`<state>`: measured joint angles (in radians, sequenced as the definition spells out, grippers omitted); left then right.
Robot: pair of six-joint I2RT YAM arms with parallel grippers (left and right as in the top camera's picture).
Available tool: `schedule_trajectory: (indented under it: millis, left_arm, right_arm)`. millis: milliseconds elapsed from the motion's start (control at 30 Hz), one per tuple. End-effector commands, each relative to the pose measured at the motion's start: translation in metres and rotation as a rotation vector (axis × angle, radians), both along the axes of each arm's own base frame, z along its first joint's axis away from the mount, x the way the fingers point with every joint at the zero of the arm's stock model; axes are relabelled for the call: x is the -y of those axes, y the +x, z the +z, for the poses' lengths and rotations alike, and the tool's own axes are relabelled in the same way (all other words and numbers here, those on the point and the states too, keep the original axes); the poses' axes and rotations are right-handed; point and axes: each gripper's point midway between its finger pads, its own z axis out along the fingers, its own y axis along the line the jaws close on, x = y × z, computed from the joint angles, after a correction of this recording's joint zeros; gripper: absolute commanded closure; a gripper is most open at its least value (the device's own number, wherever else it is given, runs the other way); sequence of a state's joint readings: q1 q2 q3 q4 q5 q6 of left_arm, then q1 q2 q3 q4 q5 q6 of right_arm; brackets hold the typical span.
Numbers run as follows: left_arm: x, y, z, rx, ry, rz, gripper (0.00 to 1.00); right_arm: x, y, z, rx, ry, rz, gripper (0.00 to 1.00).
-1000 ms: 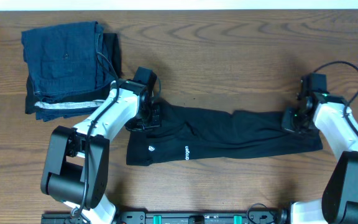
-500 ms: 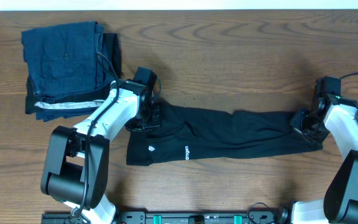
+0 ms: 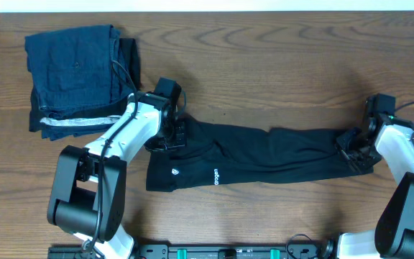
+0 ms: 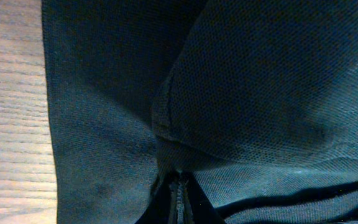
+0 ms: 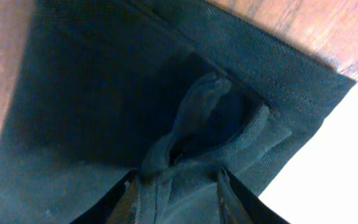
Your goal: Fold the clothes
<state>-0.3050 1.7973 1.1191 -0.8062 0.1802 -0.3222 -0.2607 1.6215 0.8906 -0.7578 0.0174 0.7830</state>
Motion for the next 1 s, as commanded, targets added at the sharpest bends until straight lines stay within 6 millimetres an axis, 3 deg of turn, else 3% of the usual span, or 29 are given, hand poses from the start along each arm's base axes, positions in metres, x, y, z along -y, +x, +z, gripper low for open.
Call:
schedule_trajectory:
  millis: [0, 133, 167, 533, 800, 967]
  left_arm:
    - [-0.003, -0.004, -0.006, -0.022, 0.013, 0.013, 0.94]
    - [-0.003, -0.004, -0.006, -0.022, 0.013, 0.013, 0.94]
    - [-0.003, -0.004, -0.006, -0.022, 0.013, 0.013, 0.94]
    - [-0.003, -0.004, -0.006, -0.022, 0.013, 0.013, 0.94]
    - [-0.003, -0.004, -0.006, -0.022, 0.013, 0.013, 0.94]
    - [-0.003, -0.004, -0.006, -0.021, 0.013, 0.013, 0.94]
  right_arm:
    - [0.002, -0.004, -0.005, -0.002, 0.005, -0.067, 0.67]
    - [0.004, 0.0, -0.004, 0.011, -0.009, -0.067, 0.84]
    - [0.005, 0.001, -0.004, 0.015, -0.011, -0.066, 0.98]
    - [0.004, 0.005, 0.0, 0.035, -0.005, -0.05, 0.99]
    - [0.002, -0.017, 0.033, 0.033, -0.028, -0.038, 0.99]
    - [0.001, -0.037, 0.037, -0.03, -0.042, -0.04, 0.93]
